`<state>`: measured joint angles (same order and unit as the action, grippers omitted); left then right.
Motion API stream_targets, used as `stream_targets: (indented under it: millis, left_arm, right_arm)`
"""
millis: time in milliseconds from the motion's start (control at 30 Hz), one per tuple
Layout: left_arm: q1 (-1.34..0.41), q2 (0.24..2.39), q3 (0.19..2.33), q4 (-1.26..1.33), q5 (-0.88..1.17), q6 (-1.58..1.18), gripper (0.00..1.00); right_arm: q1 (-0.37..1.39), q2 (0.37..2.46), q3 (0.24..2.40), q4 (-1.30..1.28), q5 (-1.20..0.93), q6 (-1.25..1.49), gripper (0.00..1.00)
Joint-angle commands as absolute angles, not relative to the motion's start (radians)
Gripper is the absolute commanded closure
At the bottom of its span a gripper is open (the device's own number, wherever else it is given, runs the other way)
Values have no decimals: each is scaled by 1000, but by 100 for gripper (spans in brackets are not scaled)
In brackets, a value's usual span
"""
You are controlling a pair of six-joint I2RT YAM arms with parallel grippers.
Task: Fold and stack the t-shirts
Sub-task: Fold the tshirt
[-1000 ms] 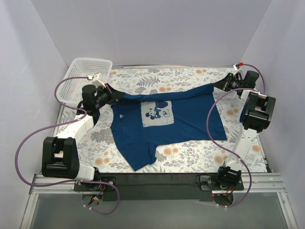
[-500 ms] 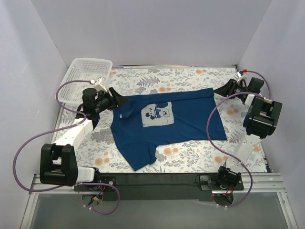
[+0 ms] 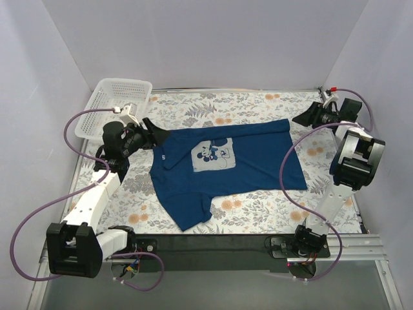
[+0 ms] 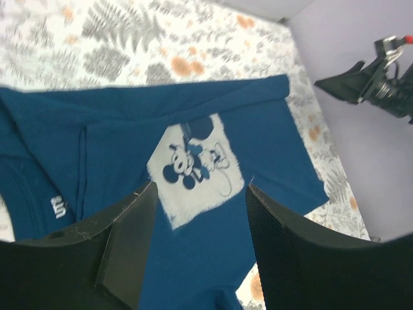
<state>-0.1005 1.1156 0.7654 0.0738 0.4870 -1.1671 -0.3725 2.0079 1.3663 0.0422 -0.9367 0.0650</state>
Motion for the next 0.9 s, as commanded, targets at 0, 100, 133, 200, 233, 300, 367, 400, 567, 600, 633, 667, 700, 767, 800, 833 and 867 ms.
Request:
stream_targets:
  millis: [0, 100, 133, 200, 233, 300, 367, 400, 567, 600, 633, 667, 700, 767, 800, 833, 867]
  left_arm:
    - [-103, 1140, 792, -31, 457, -1140, 47]
    - [-103, 1141, 782, -63, 451, -1137, 47]
    - [-103, 1132, 778, -72, 445, -1137, 46]
    - [-103, 1120, 766, -83, 440, -1134, 46]
    - [-103, 1109, 753, -90, 436, -1129, 46]
    - [-103, 1100, 746, -95, 433, -1127, 46]
    - [-103, 1092, 736, -101, 433, -1123, 46]
    - [-103, 1091, 733, -103, 431, -1121, 46]
    - [-103, 1097, 730, -103, 428, -1115, 45]
    - [-103, 1098, 729, -103, 428, -1114, 45]
    - [-104, 1103, 729, -101, 428, -1114, 45]
    - [-104, 1104, 727, -100, 429, -1112, 45]
    - [-104, 1106, 727, -98, 430, -1112, 45]
    - [-103, 1106, 727, -100, 428, -1111, 45]
    - [-103, 1104, 726, -100, 426, -1111, 45]
    - [-104, 1103, 726, -98, 423, -1109, 45]
    - [-103, 1103, 724, -98, 423, -1109, 45]
  right_arm:
    - [-330, 2081, 1511, -116, -856, 5, 42]
    - [-305, 2152, 1633, -178, -779, -41, 41]
    - [-296, 2169, 1658, -204, -764, -46, 41]
    - [-287, 2219, 1732, -225, -738, -51, 41]
    - [-285, 2239, 1758, -257, -732, -54, 41]
    - [-276, 2293, 1837, -288, -709, -63, 42]
    - [-270, 2336, 1877, -316, -689, -66, 44]
    - [-267, 2350, 1911, -325, -686, -66, 44]
    - [-261, 2379, 1924, -354, -698, -80, 57]
    - [-258, 2378, 1919, -357, -703, -86, 58]
    - [-258, 2375, 1907, -357, -707, -92, 60]
    - [-253, 2365, 1904, -359, -713, -104, 65]
    - [-252, 2364, 1899, -364, -718, -109, 67]
    - [-252, 2347, 1881, -367, -735, -120, 76]
    - [-253, 2339, 1873, -365, -739, -123, 78]
    - [-252, 2333, 1865, -365, -739, -126, 80]
    - [-252, 2318, 1853, -364, -741, -130, 84]
